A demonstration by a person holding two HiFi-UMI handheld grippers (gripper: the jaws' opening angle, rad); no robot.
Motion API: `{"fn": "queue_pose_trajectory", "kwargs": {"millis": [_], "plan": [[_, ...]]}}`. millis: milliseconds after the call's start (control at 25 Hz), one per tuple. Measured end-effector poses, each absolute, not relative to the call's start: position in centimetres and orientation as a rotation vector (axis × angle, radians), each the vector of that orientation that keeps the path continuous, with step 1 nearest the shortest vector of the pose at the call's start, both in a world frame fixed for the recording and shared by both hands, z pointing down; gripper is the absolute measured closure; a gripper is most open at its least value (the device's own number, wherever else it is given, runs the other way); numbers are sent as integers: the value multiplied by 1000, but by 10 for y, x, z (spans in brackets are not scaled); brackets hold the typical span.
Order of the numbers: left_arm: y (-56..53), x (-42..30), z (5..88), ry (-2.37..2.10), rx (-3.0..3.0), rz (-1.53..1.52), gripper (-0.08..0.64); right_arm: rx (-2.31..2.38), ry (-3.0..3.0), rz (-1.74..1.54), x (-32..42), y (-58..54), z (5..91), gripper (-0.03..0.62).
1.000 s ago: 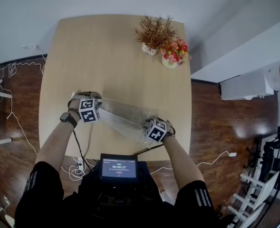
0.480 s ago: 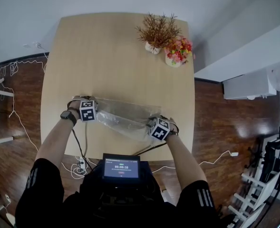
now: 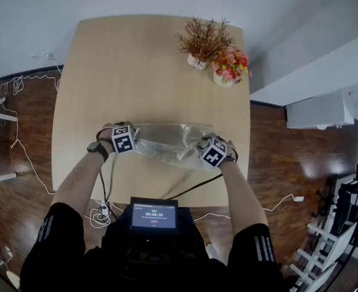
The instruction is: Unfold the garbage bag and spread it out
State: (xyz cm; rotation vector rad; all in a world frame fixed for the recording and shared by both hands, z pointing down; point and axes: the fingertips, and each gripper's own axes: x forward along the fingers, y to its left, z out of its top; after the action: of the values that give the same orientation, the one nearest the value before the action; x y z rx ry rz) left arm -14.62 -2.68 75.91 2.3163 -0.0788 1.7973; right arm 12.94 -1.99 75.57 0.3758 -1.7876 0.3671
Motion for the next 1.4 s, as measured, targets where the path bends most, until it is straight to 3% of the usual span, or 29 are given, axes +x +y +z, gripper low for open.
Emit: {"fn": "queue_pose_trajectory", "kwargs": {"millis": [320, 600, 960, 1280, 1400], "plan": [[-48, -113, 756, -121, 2322, 1742, 359, 621, -1953, 424, 156, -76, 685, 383], [-56, -94, 755, -169, 2323, 1688, 359, 603, -2146, 238, 87, -62, 620, 383], [-59, -74, 755, -199, 2341, 1645, 359, 322, -2194, 107, -35, -14, 669, 385], [-62, -73, 750, -219, 2390, 1633, 359, 252, -2068, 58, -54, -7, 727, 390], [-63, -73, 743, -221, 2397, 1611, 359, 250, -2037, 71, -54, -6, 736, 442]]}}
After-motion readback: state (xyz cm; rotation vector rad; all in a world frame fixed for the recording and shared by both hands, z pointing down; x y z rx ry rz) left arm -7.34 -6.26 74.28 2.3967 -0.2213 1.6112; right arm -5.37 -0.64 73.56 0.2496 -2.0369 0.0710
